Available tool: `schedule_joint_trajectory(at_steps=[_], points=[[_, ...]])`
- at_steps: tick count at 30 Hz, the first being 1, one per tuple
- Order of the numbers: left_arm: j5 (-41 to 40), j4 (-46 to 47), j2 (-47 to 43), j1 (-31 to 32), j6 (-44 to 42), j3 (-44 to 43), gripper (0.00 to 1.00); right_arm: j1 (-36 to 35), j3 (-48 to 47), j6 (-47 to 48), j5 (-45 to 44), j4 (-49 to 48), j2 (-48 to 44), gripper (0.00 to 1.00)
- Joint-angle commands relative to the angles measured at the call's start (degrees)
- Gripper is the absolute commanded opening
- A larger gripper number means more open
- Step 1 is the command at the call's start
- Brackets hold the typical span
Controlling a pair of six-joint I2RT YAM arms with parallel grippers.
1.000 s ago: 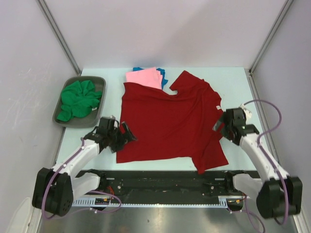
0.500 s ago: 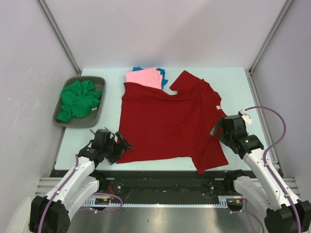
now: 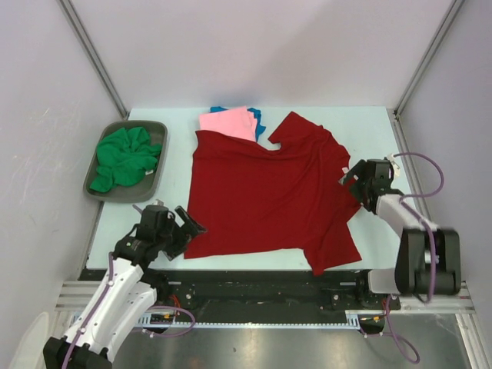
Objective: Fold and stack the t-shirts
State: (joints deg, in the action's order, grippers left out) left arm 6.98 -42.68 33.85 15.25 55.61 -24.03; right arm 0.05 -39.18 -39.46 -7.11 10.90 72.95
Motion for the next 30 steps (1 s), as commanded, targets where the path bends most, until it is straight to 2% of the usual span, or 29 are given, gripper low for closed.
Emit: schedule_joint_trajectory(at_steps=[1, 5, 12, 15, 18, 21, 23, 30], points=[[-0.9, 1.5, 2.8, -0.2, 0.1, -3.6, 0.99, 5.5, -4.8, -2.5, 13.0, -20.3, 11.6, 1.00], [-1.4, 3.1, 5.6, -0.2, -1.4, -5.8, 1.00, 5.8, -11.5, -0.7, 11.3, -23.4, 21.8, 1.00], [-1.4, 5.9, 10.5, -0.2, -3.9, -9.0, 1.00, 6.8, -20.4, 1.1, 10.5, -28.1, 32.2, 1.00], [-1.3, 6.8, 12.6, -0.2, -5.1, -9.7, 1.00, 6.9, -25.2, 1.6, 10.8, -25.2, 34.7, 0.99], [-0.5, 7.8, 14.6, -0.2, -5.7, -9.7, 1.00, 6.8, -26.0, 2.7, 8.4, -22.9, 32.7, 0.98], [-0.1, 9.6, 16.0, -0.2, -6.3, -9.6, 1.00, 5.4, -26.0, 6.0, 5.1, -24.7, 31.6, 0.99], [-0.4, 10.1, 16.7, -0.2, -6.6, -9.7, 1.00, 5.2, -26.6, 5.9, 6.5, -27.3, 33.1, 0.99], [-0.4, 10.4, 19.0, -0.2, -7.6, -10.8, 1.00, 5.0, -31.2, 4.9, 10.4, -26.8, 41.5, 0.96]])
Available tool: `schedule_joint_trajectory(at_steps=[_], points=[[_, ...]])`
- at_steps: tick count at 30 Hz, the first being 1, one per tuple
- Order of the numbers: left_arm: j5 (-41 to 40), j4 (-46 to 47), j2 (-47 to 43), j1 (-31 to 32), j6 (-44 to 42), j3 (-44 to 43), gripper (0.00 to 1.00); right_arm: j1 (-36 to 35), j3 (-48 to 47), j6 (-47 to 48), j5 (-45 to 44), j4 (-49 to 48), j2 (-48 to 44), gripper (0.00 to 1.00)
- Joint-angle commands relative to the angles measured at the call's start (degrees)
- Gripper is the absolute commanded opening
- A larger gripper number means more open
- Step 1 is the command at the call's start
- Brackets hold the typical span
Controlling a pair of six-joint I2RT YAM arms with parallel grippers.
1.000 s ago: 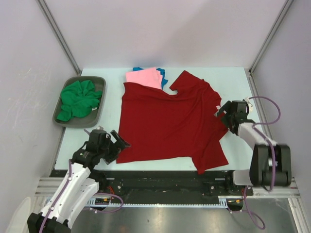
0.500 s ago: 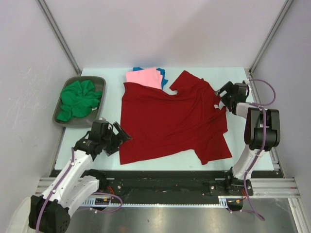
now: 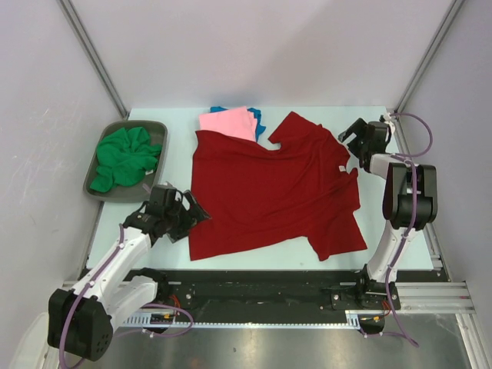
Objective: Fold and stack the t-shirts
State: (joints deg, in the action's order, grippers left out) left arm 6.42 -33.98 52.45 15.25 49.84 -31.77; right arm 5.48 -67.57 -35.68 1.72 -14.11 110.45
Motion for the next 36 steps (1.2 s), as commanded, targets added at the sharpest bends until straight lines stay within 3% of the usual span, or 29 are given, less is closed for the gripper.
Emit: schedule_joint_trajectory(at_steps=[1, 5, 11, 15, 22, 25, 26, 28, 29, 32, 36], points=[[0.1, 1.7, 0.4, -0.2, -1.9, -3.1, 1.00, -0.4, -3.6, 1.3, 1.8, -1.3, 4.9, 0.95], [-0.2, 1.5, 0.3, -0.2, -1.9, -3.4, 1.00, 0.3, -5.0, 0.0, 3.2, -0.6, 7.5, 0.89], [0.1, 1.9, 0.0, -0.2, -1.4, -2.6, 1.00, -0.8, -12.6, 2.0, 2.4, 8.0, 10.5, 0.82], [0.4, 2.0, -0.1, -0.2, -1.3, -2.5, 1.00, -2.3, -20.9, 3.8, 2.0, 21.9, 15.5, 0.76], [1.0, 2.2, -0.1, -0.2, -1.3, -2.3, 1.00, -5.3, -34.3, 7.4, 1.3, 36.9, 21.0, 0.69], [1.4, 2.2, -0.1, -0.2, -1.3, -2.2, 1.00, -5.3, -36.3, 7.7, 0.9, 40.2, 21.4, 0.57], [1.2, 2.2, -0.3, -0.2, -1.3, -2.2, 1.00, -5.3, -36.4, 7.6, 0.8, 40.8, 21.4, 0.38], [1.5, 2.3, -0.6, -0.2, -1.3, -2.0, 1.00, -5.3, -36.5, 6.9, 0.8, 42.1, 21.4, 0.26], [1.5, 2.3, -0.7, -0.2, -1.3, -1.9, 1.00, -5.1, -36.4, 6.7, 0.8, 42.5, 21.4, 0.14], [1.8, 2.4, -1.1, -0.2, -1.3, -1.6, 1.00, -4.5, -36.1, 5.5, -0.2, 44.3, 21.2, 0.00], [1.8, 1.7, -1.8, -0.2, -1.5, -1.6, 1.00, -2.4, -33.9, 3.4, -3.4, 45.2, 19.7, 0.00]])
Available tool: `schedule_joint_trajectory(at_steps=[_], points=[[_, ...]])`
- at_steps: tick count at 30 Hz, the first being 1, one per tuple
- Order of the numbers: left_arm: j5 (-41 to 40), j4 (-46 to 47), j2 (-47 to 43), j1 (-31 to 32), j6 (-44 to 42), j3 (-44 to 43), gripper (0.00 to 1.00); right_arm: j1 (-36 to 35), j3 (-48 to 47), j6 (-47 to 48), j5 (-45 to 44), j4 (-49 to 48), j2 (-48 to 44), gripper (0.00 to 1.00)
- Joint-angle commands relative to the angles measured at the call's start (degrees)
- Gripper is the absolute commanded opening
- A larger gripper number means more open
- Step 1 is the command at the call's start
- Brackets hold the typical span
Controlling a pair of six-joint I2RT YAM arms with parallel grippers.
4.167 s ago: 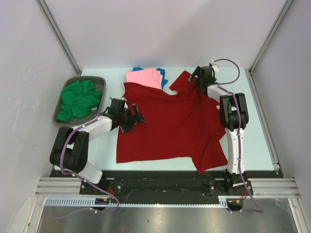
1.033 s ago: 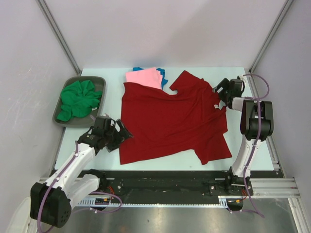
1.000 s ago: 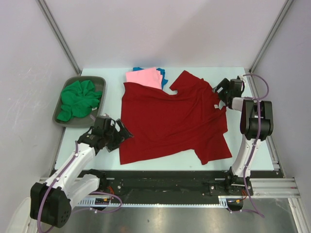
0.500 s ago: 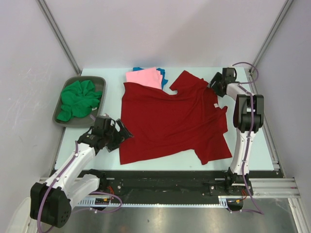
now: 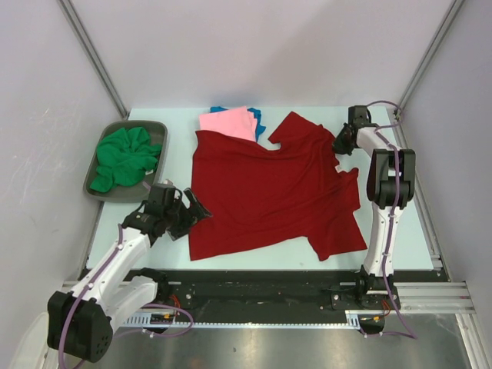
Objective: Fold and stack the t-shirts
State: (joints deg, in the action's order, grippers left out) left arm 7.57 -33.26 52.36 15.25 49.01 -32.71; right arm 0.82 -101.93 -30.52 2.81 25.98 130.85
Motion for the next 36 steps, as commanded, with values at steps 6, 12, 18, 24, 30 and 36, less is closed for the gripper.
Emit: schedule_joint_trajectory(at_steps=[6, 12, 18, 24, 30, 36], points=[[0.7, 0.1, -3.1, -0.2, -0.8, -0.8, 1.00, 6.5, 4.9, -4.9, -6.0, 4.8, -3.6, 0.00], [0.4, -0.7, -3.7, -0.2, -0.8, -1.1, 1.00, 7.7, 8.8, -6.4, -9.6, 3.1, -7.0, 0.00], [-0.2, -1.7, -4.4, -0.2, -1.2, -2.1, 1.00, 8.1, 10.3, -7.2, -12.5, 2.5, -10.3, 0.32], [-0.3, -2.8, -1.9, -0.2, -4.9, -7.9, 1.00, 6.1, 15.1, -7.4, -15.8, -3.3, -22.6, 1.00], [-3.9, -7.3, -0.9, -0.3, -9.0, -14.7, 1.00, 3.4, 17.8, -2.4, -18.8, -3.7, -37.5, 1.00], [-1.8, -4.3, -0.6, -1.7, -9.9, -15.8, 1.00, 1.1, 22.6, -0.2, -19.1, -5.8, -45.2, 1.00]])
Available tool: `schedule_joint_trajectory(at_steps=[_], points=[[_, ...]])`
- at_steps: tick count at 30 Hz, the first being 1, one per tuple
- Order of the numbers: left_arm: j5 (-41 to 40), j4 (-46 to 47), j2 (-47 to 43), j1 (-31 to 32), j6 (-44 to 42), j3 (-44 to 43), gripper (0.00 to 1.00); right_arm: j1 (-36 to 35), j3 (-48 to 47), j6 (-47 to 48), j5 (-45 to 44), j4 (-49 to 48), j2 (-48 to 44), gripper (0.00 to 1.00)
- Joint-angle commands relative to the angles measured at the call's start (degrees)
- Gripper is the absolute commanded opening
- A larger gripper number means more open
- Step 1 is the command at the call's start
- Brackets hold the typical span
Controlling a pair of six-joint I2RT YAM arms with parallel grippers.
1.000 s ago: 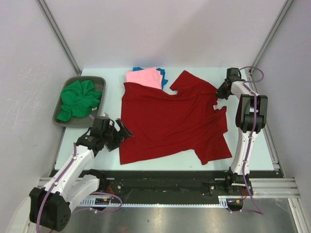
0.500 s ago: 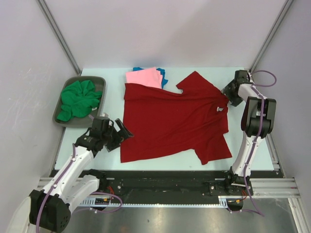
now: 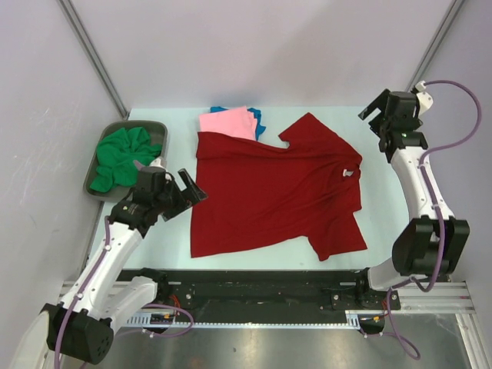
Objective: Fold and stack the t-shirts
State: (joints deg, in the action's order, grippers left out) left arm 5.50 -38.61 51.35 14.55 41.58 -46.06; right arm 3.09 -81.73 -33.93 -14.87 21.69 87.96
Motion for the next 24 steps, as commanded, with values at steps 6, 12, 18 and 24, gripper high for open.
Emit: schedule_joint_trajectory(at_steps=[6, 12, 18, 24], points=[[3.3, 8.4, 4.3, -1.6, -2.8, 1.1, 1.00, -7.1, 6.1, 6.1, -6.9, -0.9, -6.1, 1.00], [3.6, 12.2, 6.0, -1.6, -3.2, 5.4, 1.00, -10.4, 7.5, 7.9, -6.5, 1.9, -9.2, 1.00], [7.4, 13.1, 9.2, -1.6, -3.2, 5.8, 1.00, -9.7, 9.7, 7.4, -5.1, 7.9, -8.9, 1.00], [6.4, 10.5, 5.9, -1.6, -3.2, 6.1, 1.00, -3.5, 19.3, 2.0, 3.3, 8.2, -11.2, 1.00]])
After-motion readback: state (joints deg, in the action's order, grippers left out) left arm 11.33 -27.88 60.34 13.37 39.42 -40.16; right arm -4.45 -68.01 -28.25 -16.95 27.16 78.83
